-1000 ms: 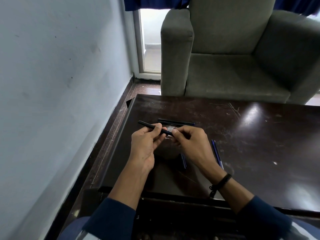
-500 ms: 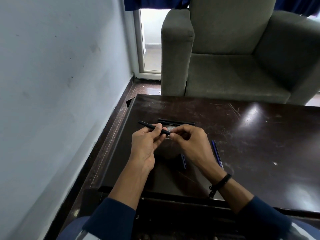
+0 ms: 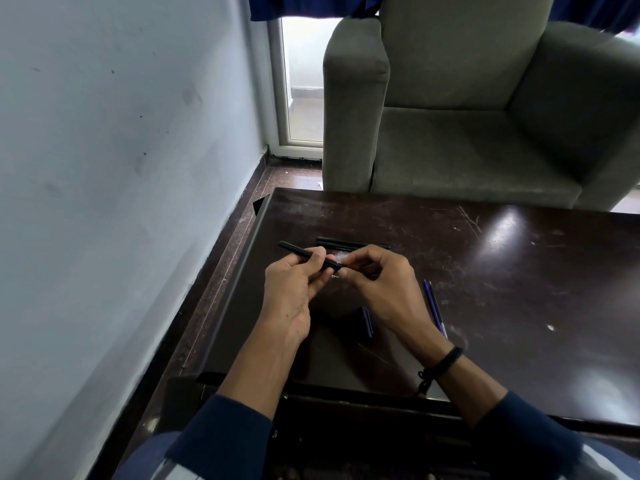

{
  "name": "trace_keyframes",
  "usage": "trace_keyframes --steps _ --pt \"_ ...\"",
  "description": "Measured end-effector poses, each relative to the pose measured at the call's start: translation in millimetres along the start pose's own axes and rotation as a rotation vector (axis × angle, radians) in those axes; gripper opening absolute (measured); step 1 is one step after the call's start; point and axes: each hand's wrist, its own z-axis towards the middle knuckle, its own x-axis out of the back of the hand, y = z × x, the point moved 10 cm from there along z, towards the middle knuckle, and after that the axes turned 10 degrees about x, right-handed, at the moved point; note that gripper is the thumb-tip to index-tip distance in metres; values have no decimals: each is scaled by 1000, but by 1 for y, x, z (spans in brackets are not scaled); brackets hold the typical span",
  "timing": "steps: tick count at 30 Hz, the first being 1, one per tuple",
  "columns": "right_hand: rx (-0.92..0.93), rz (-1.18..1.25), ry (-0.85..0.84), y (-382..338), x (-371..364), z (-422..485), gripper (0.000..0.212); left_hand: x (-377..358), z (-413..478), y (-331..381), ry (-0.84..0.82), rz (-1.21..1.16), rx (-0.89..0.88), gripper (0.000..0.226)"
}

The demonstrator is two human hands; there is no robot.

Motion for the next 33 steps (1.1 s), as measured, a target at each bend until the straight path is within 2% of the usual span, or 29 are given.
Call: trace_keyframes --steps 5,10,17,22,28,30,33 --pt "15 5 -9 -4 -2 -2 26 0 0 2 -11 -8 -6 10" --pt "18 -23 -11 -5 -3 -2 11 0 1 1 -9 -14 -6 7" --pt "54 -33 21 -8 -1 -2 15 -2 0 1 -8 -28 0 6" --pt "242 -133 99 -25 2 -4 22 -2 0 0 -17 -52 7 9" --pt "448 -188 218 -45 12 -11 19 8 1 3 19 -126 21 13" --pt "407 -189 210 -43 14 -8 19 9 1 3 23 -147 26 14" --pt "245 -120 152 -28 13 -3 19 10 2 2 33 -159 31 14"
